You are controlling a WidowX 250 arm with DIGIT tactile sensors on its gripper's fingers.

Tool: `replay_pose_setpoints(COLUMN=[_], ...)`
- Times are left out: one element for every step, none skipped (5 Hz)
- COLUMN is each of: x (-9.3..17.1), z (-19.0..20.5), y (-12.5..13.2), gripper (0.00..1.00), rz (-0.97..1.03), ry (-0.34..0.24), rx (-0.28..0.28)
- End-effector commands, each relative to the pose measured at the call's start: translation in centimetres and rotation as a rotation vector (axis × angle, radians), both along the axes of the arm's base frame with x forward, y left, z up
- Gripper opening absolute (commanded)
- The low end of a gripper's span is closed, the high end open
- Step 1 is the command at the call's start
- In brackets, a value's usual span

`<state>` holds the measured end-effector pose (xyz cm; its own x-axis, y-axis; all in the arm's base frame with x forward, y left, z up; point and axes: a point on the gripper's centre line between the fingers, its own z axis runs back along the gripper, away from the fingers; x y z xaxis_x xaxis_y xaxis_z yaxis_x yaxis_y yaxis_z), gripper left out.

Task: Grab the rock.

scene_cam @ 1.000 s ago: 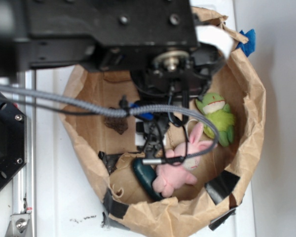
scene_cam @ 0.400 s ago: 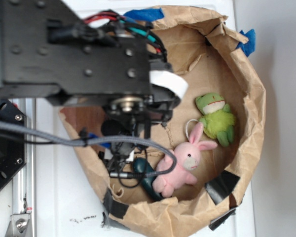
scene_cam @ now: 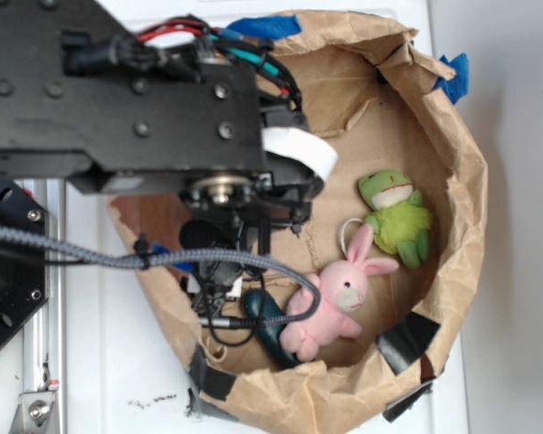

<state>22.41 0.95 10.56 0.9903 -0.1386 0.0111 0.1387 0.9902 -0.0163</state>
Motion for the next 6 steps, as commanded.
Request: replay_pose_setpoints(x=[0.3,0.3,-0.3,-1.1,-0.9,0.5], z=[0.8,0.8,-0.4,-1.9,-2.8,-3.6], y=[-0.1,-0.1,0.3,0.2,0.5,1.4], gripper=[1.0,1.0,1.0,1.0,1.0,1.0], rz=[-0.013,-0.013,-0.022,-0.031,-0.032,-0.007], ry=[-0.038,-0.038,-0.017,-0.021,-0.026,-0.017], rx=[0.002,0.002,-0.055,-0.047,-0.032,-0.034])
